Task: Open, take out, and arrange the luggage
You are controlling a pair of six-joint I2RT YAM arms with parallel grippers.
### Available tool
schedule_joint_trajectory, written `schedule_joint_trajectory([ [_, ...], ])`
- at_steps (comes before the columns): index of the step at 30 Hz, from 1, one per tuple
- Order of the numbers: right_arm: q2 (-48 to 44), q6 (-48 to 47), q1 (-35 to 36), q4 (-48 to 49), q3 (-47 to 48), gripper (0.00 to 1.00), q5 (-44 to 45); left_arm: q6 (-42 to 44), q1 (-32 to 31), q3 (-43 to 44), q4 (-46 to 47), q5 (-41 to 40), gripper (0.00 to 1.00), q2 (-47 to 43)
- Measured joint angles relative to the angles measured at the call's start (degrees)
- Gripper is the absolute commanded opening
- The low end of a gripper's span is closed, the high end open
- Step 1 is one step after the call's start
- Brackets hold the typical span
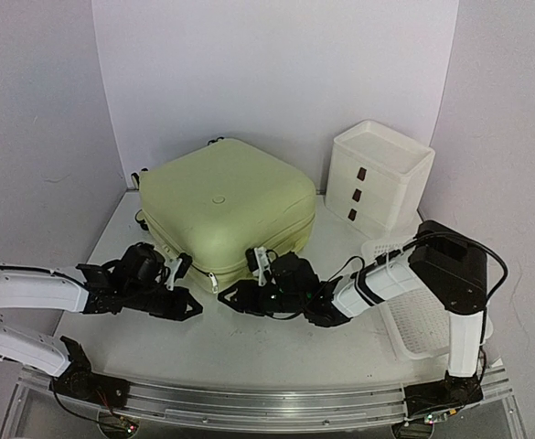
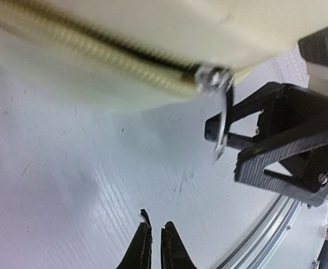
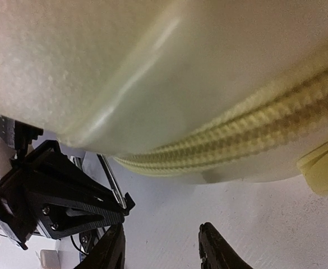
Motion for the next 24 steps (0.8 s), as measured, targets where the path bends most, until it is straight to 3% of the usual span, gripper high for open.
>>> schedule_joint_trajectory([
  [7,2.45,1.27,0.76,2.86,1.01,0.46,1.33,-0.61,0.00,-3.54,-3.87,-1.22,0.12,-6.60],
  [15,4.26,2.10,1.68,7.21,1.97,0.46,3.34,-0.46,0.00,-3.50,-10.32,-8.52,0.18,-17.20],
  [18,4.26,1.51,2.38,9.51,1.97,0.53,5.11,-0.48,0.00,-3.50,-11.72,-12.15,0.18,-22.16],
  [24,4.26,-1.84,4.63,11.17,2.97,0.55,11.06,-0.37,0.00,-3.50,-12.46,-17.42,0.19,-27.08],
])
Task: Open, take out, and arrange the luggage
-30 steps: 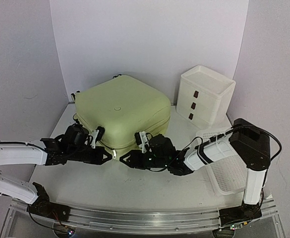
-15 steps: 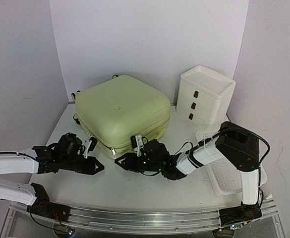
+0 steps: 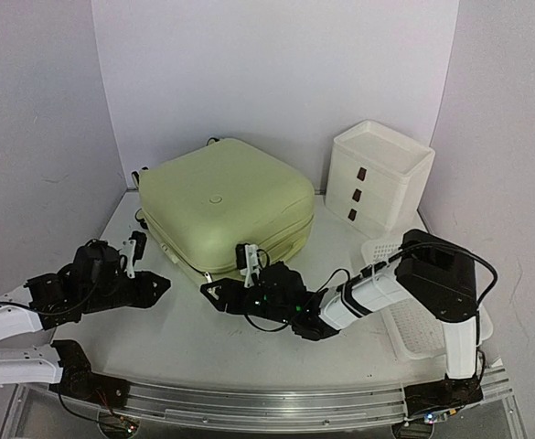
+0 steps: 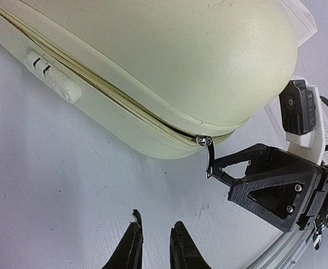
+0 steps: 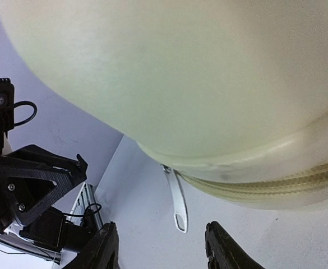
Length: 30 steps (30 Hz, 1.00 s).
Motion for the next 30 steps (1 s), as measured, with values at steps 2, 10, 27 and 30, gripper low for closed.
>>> schedule_joint_trajectory([
  [2,0.00,-0.66,0.68,0.61,0.68,0.55,1.99,0.15,0.00,0.00,-0.07,-0.96,0.19,-0.37],
  [10,2.84,-3.08,2.01,3.04,3.34,0.49,7.78,1.62,0.00,0.00,-1.49,-2.62,0.19,-0.42],
  [27,6.78,-6.36,3.30,2.40,6.75,0.38,13.97,3.34,0.00,0.00,-2.93,-4.17,0.20,-1.46],
  [30,6.91,-6.75,3.28,2.71,6.88,0.21,14.80,3.45,0.00,0.00,-2.93,-4.57,0.20,-2.16],
])
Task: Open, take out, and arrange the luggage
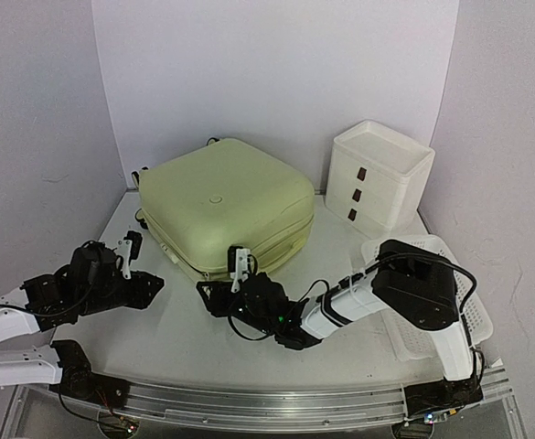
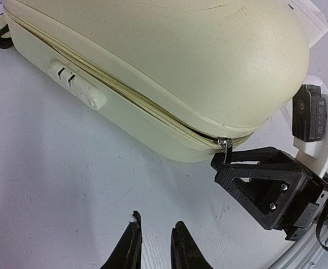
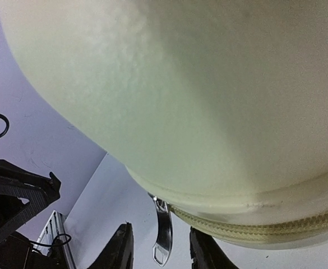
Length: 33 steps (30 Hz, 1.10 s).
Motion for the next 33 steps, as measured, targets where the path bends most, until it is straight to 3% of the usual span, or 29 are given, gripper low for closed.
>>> schedule_joint_trajectory([
  [3,0.04,0.04,0.11,-0.09,0.00,0.00,1.31,0.00,0.00,0.00,-0.02,-0.48,0.20,-0.39],
  [9,-0.63,-1.57,0.63,-1.38,-0.02,0.00,3.37,0.24,0.00,0.04,-0.04,-1.36,0.20,-0.52],
  [20,-7.30,-14.08,2.14,-15.85,-2.29,0.00,12.72,2.86,0.02,6.38,-0.42,-2.47,0.25,5.64],
  [24,-10.51,-18.64,2.32,-19.78,-5.46,0.00,18.40,3.98,0.02,8.02,-0.42,-1.81,0.32,8.76],
  [27,-12.50,-22.36,1.70,-22.14,-7.17,0.00,19.63,4.81,0.02,9.20,-0.42,-0.35,0.43,10.67],
  [33,-15.89,-27.65,-2.19,-24.98,-9.20,0.00,12.79,6.60,0.02,11.15,0.24,3.17,0.58,13.35],
])
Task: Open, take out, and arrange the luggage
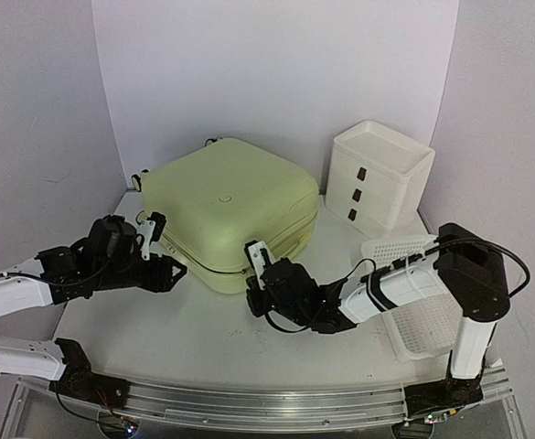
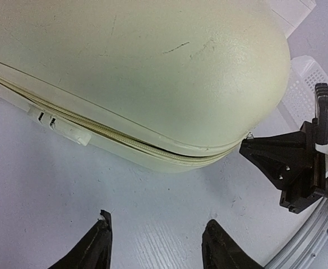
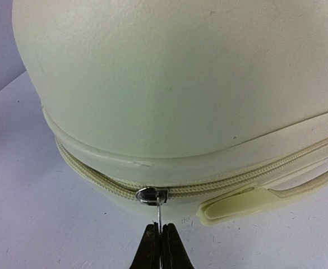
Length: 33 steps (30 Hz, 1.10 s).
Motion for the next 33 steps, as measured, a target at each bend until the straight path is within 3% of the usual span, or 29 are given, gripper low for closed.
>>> schedule_joint_trajectory([
  [6,-2.97,-4.02,-4.76,-2.19,-1.38,0.00,-10.19,-1.66,0.00,1.27,2.21,1.95,0.58,3.26],
  [12,-4.13,-5.22,-9.11,-3.41,-1.86,0.00,-16.15,-12.17,3.61,-0.20,8.17,5.46,0.53,7.76],
  [17,-4.17,-5.40,-11.32,-3.48,-1.86,0.00,-16.92,-23.78,13.55,-6.82,18.14,12.22,0.60,11.17],
  [21,-4.17,-5.38,-11.74,-3.37,-1.92,0.00,-17.27,-29.59,15.04,-7.82,22.03,13.11,0.69,13.09],
  [26,-4.37,-5.38,-11.78,-2.75,-2.51,0.00,-17.53,-35.71,17.40,-7.85,28.96,13.97,0.68,14.93],
  [33,-4.90,-5.35,-12.02,-0.72,-4.17,0.00,-18.34,-42.45,22.51,-7.80,37.48,18.05,0.64,25.03],
])
